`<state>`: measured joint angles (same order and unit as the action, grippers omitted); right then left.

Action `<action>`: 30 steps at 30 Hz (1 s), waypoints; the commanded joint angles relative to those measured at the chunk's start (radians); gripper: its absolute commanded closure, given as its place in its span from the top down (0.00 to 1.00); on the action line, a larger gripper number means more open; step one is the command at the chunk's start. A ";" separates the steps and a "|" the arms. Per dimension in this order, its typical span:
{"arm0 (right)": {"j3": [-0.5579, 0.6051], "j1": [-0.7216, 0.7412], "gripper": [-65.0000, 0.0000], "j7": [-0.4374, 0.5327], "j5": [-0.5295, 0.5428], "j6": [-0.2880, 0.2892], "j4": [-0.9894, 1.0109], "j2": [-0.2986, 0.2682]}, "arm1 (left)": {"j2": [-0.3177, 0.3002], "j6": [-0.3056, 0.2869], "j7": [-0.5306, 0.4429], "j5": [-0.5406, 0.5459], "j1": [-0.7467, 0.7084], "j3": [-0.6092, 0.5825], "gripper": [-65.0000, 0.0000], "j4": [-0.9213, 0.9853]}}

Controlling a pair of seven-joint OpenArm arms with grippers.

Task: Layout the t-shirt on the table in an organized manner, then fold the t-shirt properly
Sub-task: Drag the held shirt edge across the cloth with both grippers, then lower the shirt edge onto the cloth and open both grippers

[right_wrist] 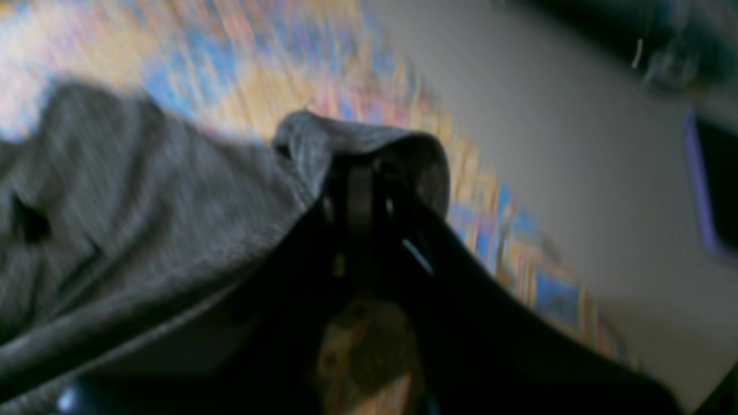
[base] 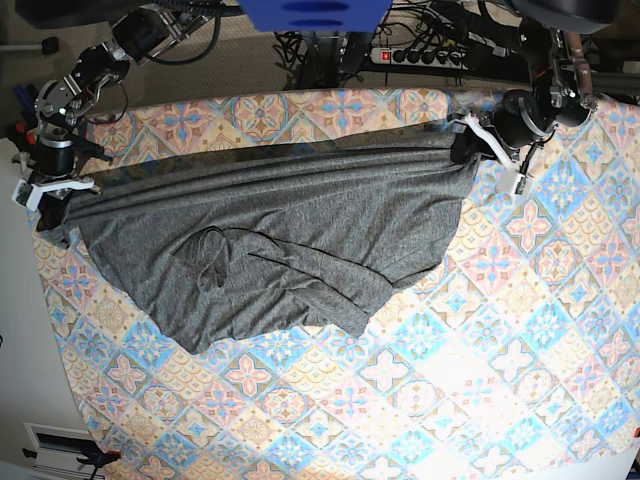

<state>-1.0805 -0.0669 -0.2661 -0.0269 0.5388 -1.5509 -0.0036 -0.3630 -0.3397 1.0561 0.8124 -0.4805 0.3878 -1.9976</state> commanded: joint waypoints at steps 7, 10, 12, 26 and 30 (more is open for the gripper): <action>-0.005 -0.001 0.00 0.027 0.014 -0.009 -0.009 -0.016 | -0.009 0.001 -0.021 -0.023 0.024 0.007 0.00 -0.030; -0.003 -0.001 0.00 0.027 0.014 -0.009 -0.006 -0.016 | -0.009 0.004 -0.018 -0.026 0.061 0.007 0.00 -0.004; -0.003 -0.001 0.00 0.026 0.014 -0.009 0.020 -0.016 | -0.009 0.004 -0.018 -0.026 0.076 0.007 0.00 0.021; -0.003 0.012 0.00 0.032 0.014 -0.009 0.272 -0.022 | -0.011 0.004 -0.020 -0.028 0.154 -0.053 0.00 0.248; -0.003 0.075 0.00 0.031 -0.017 -0.009 0.300 -0.046 | -0.011 0.003 -0.023 -0.032 0.151 -0.053 0.00 0.266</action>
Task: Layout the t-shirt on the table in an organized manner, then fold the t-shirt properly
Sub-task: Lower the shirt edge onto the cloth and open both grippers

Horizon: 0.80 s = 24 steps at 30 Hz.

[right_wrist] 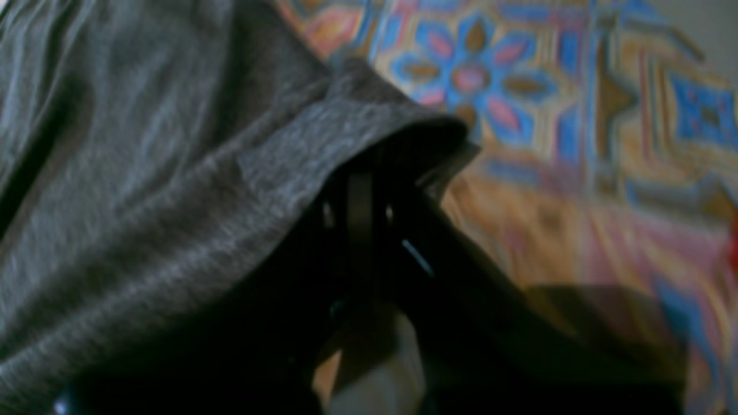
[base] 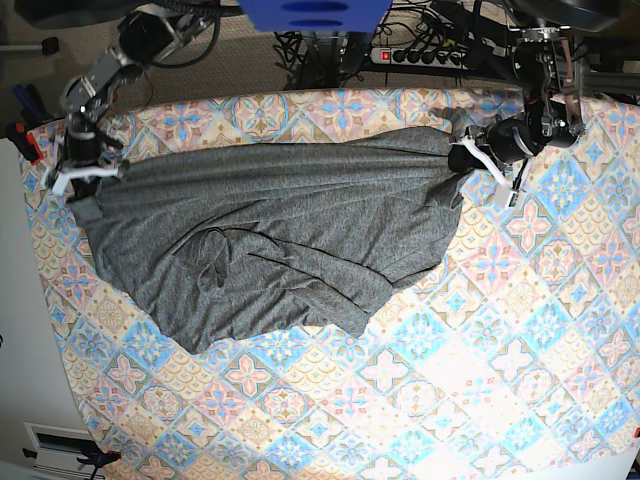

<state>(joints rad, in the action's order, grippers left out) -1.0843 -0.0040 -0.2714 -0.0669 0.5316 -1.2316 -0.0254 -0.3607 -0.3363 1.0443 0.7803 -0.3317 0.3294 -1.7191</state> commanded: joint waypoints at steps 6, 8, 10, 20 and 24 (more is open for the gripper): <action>0.000 0.054 0.00 0.039 -0.053 -0.001 -0.017 -0.035 | -0.011 -0.005 -0.006 -0.100 0.003 -0.037 0.00 -0.012; 0.000 0.055 0.00 0.039 -0.053 -0.001 -0.014 -0.035 | -0.011 -0.005 -0.011 -0.120 0.003 -0.054 0.00 -0.012; 0.000 0.055 0.00 0.039 -0.053 -0.001 -0.012 -0.035 | -0.011 -0.005 -0.012 -0.127 0.003 -0.056 0.00 -0.012; 0.000 0.052 0.00 0.039 -0.058 -0.001 -0.020 -0.034 | -0.010 -0.005 -0.006 -0.129 0.007 -0.057 0.00 -0.012; 0.000 0.049 0.09 0.039 -0.060 -0.001 -0.029 -0.031 | -0.010 -0.005 -0.006 -0.129 0.003 -0.057 0.06 -0.012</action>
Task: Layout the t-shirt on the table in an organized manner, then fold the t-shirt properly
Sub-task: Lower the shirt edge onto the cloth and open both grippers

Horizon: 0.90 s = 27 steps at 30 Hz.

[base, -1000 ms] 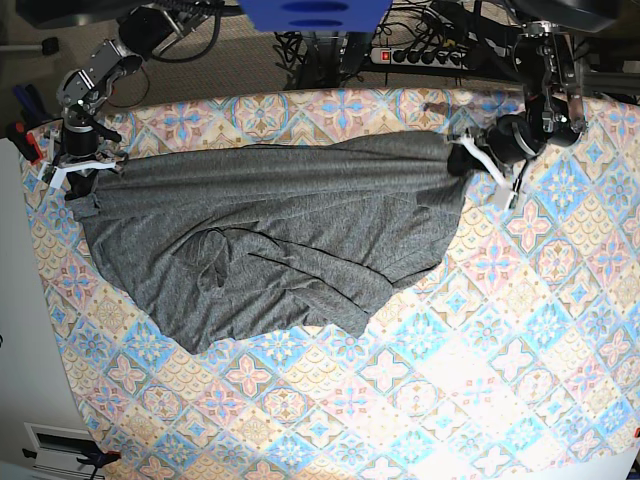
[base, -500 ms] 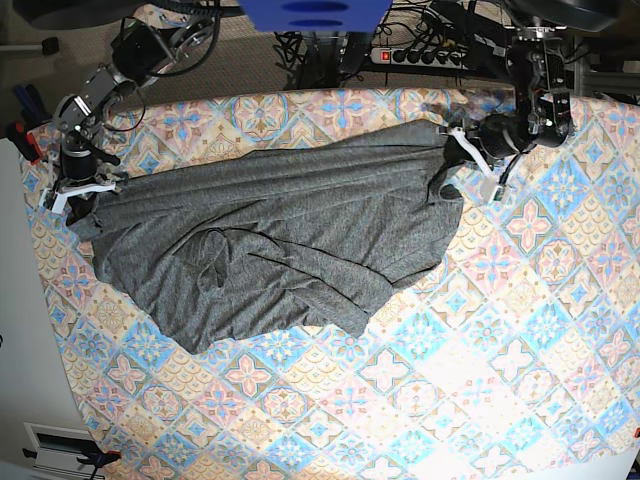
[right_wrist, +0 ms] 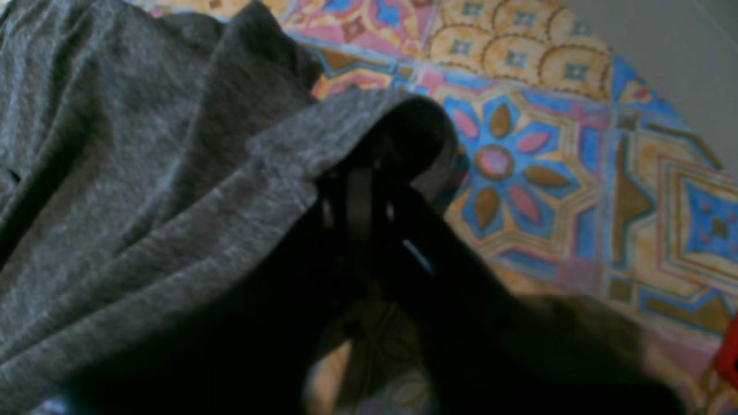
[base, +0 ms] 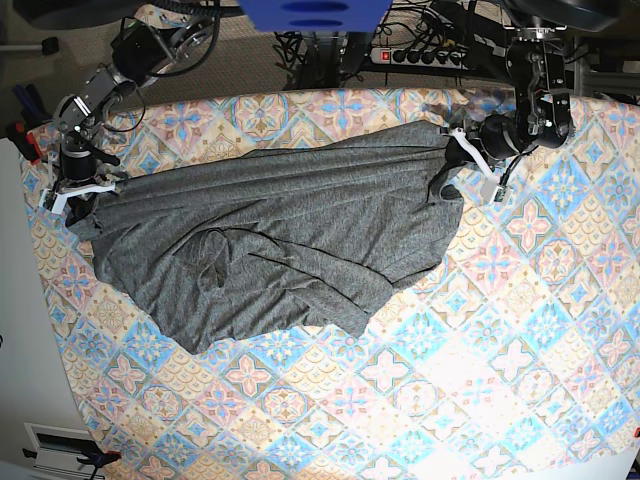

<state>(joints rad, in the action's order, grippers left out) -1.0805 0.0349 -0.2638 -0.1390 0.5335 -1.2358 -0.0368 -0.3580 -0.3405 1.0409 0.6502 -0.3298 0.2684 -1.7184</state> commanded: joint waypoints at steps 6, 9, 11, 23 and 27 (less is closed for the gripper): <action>-0.019 -0.020 0.35 0.031 0.017 -0.003 -0.114 -0.018 | -0.014 -0.001 -0.004 0.003 -0.024 0.006 0.46 -0.047; -0.025 -0.034 0.36 0.031 0.017 -0.003 -0.174 -0.018 | -0.014 -0.001 -0.009 0.006 -0.044 0.010 0.55 -0.101; -0.025 -0.037 0.36 0.031 0.017 -0.003 -0.201 -0.016 | -0.014 -0.001 -0.009 0.004 -0.055 0.010 0.58 -0.139; -0.082 -0.060 0.36 0.031 0.017 -0.003 -0.270 -0.016 | -0.014 -0.002 -0.041 0.013 -0.062 0.010 0.58 -0.173; -0.025 -0.062 0.37 0.031 0.017 0.020 -0.270 -0.016 | -0.014 -0.002 -0.133 0.049 -0.059 0.006 0.58 -0.194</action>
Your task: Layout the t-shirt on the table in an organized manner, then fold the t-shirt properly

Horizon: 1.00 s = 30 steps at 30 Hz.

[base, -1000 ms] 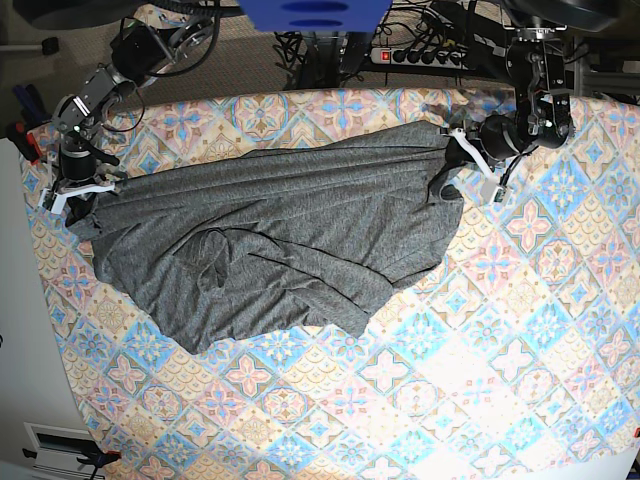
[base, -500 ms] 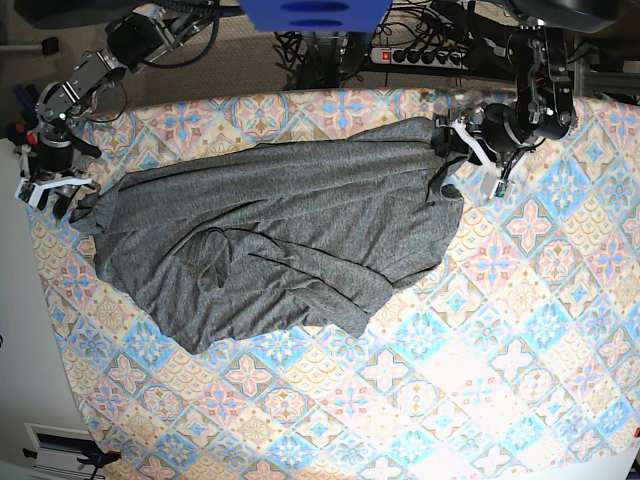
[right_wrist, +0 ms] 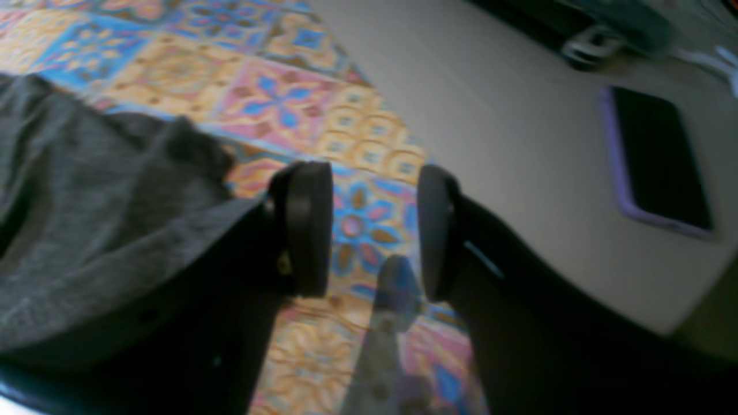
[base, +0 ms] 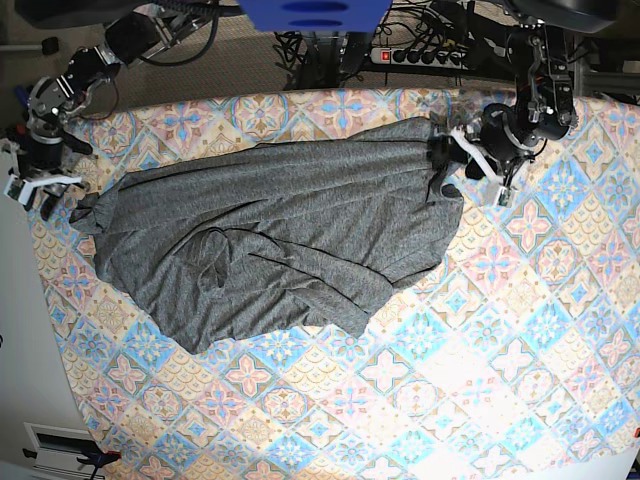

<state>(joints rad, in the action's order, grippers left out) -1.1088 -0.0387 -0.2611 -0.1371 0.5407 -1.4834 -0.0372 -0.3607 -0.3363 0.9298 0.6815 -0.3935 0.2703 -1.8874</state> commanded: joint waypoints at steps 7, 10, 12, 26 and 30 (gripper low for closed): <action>0.097 0.119 0.47 0.021 0.011 0.135 -0.010 -0.022 | -0.011 -0.007 -0.031 0.091 0.066 0.002 0.58 -0.065; 0.163 0.161 0.52 0.021 0.009 0.135 0.026 -0.023 | -0.011 -0.007 -0.030 0.091 0.067 0.002 0.58 -0.064; 0.180 0.162 0.52 0.021 0.009 0.135 0.069 -0.040 | -0.011 -0.007 -0.030 0.091 0.064 0.002 0.58 -0.064; 0.247 0.316 0.52 0.030 0.011 0.137 0.448 -0.206 | -0.011 -0.007 -0.031 0.086 0.047 0.001 0.58 -0.062; 0.249 0.316 0.52 0.064 0.009 0.137 0.511 -0.212 | -0.011 -0.007 -0.031 0.086 0.087 0.002 0.59 -0.062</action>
<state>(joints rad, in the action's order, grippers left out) -0.8639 0.2417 -0.2367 -0.1581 0.6632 -0.9535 -0.2378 -0.3599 -0.3397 0.9234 0.7525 -0.3229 0.2665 -1.9331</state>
